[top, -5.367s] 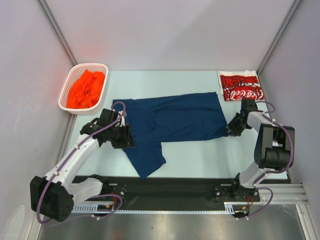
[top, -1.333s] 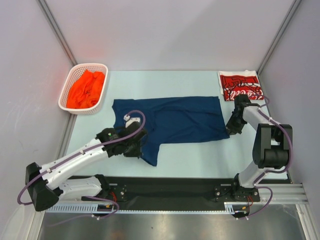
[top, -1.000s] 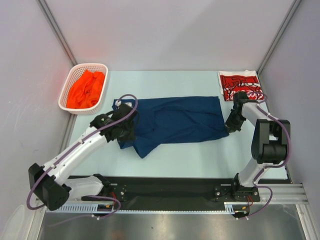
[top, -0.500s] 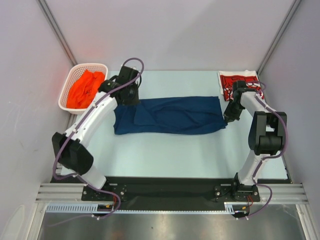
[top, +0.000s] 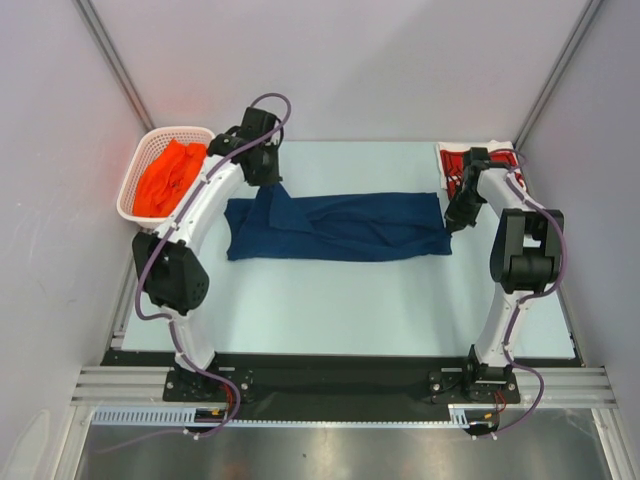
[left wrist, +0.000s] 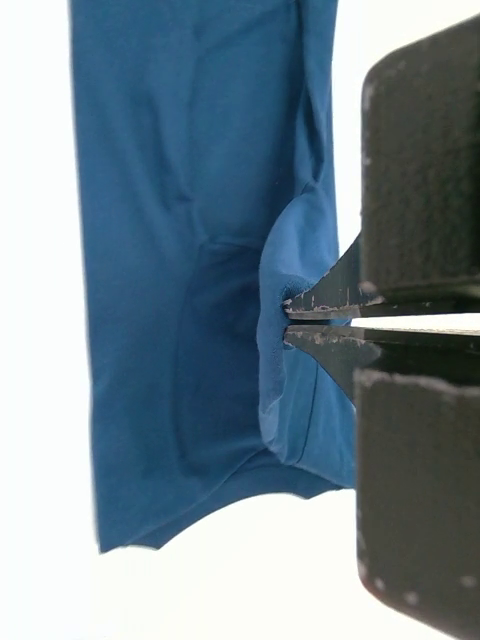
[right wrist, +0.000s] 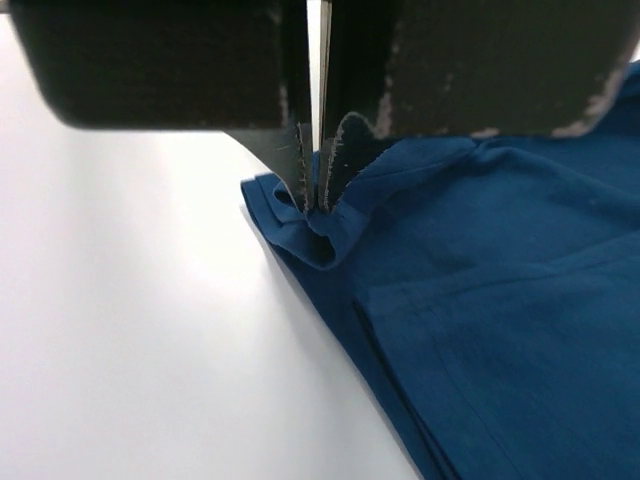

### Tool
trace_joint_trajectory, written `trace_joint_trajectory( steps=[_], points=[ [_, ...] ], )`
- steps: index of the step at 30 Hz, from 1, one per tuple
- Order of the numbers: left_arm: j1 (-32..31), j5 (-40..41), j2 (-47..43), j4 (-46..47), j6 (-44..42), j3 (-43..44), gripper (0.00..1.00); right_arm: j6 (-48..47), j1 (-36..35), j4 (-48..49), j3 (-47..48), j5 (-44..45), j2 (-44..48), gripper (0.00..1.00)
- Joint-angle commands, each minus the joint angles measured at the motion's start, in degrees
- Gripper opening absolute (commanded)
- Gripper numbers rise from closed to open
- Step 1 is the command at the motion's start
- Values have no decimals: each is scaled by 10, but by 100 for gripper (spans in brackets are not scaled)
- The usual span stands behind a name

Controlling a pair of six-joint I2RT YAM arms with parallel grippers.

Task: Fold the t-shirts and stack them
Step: Fold the tshirt

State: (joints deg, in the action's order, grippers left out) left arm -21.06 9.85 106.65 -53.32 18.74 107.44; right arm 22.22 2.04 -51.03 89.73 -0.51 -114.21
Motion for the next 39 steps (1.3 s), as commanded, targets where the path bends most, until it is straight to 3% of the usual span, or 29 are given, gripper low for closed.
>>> trace_joint_trajectory(
  steps=[1,23,39],
  points=[
    [26,-11,7,8,-20,44,0,0,-1,-15,41,-10,-21,0],
    [66,-38,105,13,-30,137,0,7,4,-52,211,-14,-125,0],
    [74,-48,152,30,-26,169,0,4,2,-73,256,-12,-167,0]
  ],
)
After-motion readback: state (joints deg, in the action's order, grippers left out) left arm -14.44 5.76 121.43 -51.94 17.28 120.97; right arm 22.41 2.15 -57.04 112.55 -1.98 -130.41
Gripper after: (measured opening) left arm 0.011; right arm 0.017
